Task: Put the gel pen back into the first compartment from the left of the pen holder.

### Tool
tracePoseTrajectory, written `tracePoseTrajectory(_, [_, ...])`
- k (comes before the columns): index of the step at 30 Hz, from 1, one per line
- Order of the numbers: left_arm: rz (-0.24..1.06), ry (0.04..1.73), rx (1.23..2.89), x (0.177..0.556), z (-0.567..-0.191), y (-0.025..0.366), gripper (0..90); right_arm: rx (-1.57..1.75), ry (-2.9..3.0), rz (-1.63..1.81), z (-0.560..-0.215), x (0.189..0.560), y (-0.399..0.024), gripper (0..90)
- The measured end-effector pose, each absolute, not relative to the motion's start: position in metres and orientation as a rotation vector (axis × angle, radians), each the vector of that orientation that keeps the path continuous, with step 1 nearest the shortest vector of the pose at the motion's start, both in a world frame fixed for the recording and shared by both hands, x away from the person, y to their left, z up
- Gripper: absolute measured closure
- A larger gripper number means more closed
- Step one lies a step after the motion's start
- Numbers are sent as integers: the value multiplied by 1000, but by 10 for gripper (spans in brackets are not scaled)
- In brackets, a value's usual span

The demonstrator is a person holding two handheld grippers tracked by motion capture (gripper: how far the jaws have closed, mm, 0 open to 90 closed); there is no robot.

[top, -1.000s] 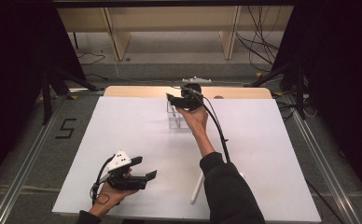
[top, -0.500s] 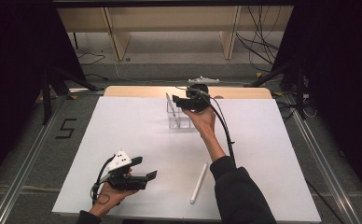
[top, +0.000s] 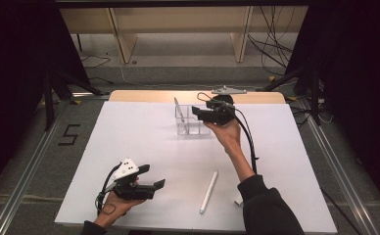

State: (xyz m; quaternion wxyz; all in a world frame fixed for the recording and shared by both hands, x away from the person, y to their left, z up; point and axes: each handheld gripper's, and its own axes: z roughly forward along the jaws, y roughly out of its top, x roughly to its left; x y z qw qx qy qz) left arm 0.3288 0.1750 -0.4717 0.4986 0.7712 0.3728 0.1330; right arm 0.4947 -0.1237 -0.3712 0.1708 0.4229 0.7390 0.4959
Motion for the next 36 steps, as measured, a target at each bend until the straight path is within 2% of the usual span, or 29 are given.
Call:
tracePoseTrajectory(20, [325, 909, 1863, 329, -473, 174, 175, 1196, 2077, 1418, -373, 452, -168, 329])
tracePoseTrajectory(36, [312, 908, 1882, 329, -474, 169, 175, 1141, 2090, 1373, -385, 411, -185, 303])
